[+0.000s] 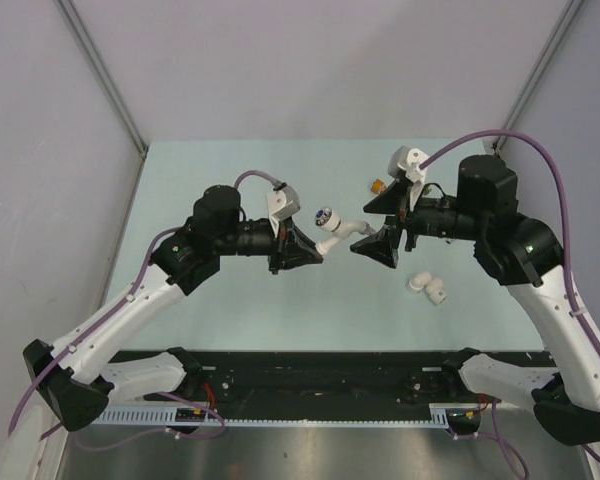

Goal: Install the water faucets

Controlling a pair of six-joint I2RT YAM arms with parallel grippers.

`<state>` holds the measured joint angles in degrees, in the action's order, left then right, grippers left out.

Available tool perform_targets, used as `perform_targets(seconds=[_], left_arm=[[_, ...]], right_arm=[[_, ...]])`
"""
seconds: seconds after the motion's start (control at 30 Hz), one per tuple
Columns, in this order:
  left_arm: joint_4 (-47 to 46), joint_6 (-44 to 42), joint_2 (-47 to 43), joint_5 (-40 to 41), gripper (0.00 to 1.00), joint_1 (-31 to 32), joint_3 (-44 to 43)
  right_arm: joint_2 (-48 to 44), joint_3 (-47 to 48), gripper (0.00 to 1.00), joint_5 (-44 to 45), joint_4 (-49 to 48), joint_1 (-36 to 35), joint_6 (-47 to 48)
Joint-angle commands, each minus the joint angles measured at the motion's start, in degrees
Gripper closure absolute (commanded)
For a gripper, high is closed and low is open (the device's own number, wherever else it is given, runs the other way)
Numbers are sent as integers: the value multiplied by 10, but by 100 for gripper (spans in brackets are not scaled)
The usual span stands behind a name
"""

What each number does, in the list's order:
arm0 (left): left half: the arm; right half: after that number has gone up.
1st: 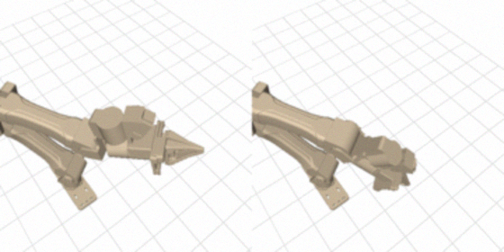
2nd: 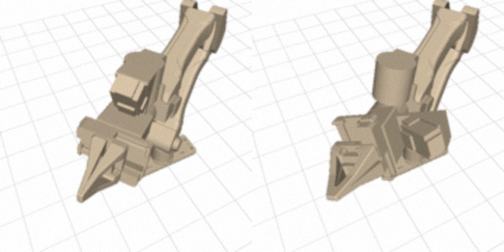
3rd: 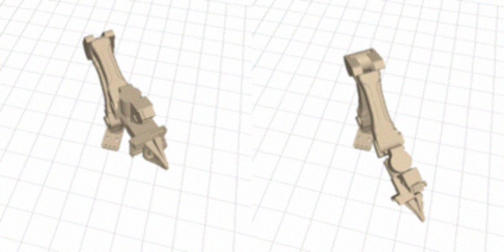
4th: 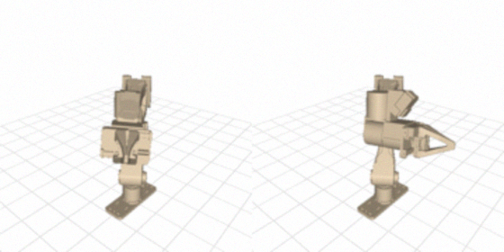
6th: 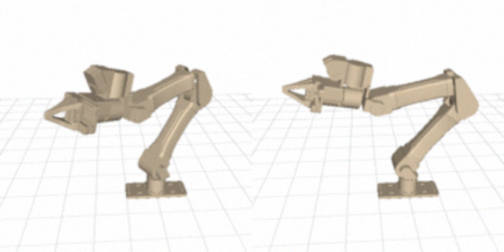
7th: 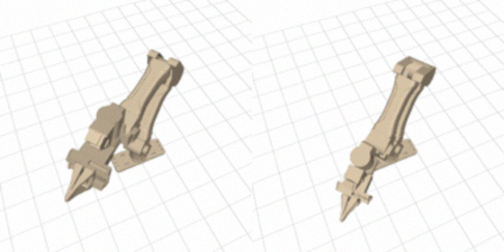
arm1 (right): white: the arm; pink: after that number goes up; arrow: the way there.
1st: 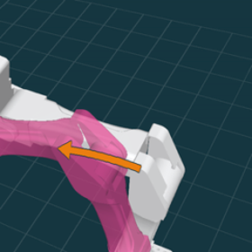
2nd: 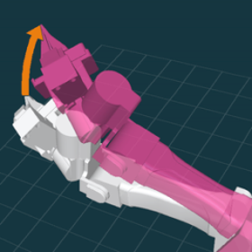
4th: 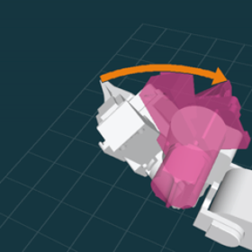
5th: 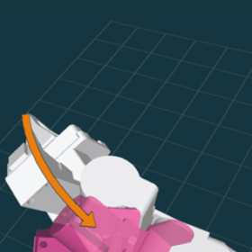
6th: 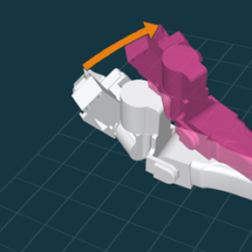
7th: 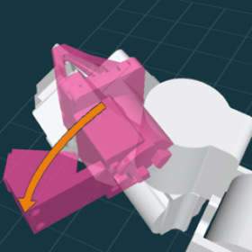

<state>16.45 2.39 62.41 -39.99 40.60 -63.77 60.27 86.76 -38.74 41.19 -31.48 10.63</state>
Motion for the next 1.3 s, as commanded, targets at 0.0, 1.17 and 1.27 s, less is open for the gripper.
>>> perform_targets(seconds=[0.0,1.17,1.27], left_arm=[[13,-46,6,-82,100,6,-36],[14,-63,3,-87,100,40,-54],[14,-63,3,-83,98,40,-53]], right_arm=[[33,34,9,-46,88,-2,68],[111,68,78,-124,174,-35,121],[100,68,100,-125,162,-30,116]])
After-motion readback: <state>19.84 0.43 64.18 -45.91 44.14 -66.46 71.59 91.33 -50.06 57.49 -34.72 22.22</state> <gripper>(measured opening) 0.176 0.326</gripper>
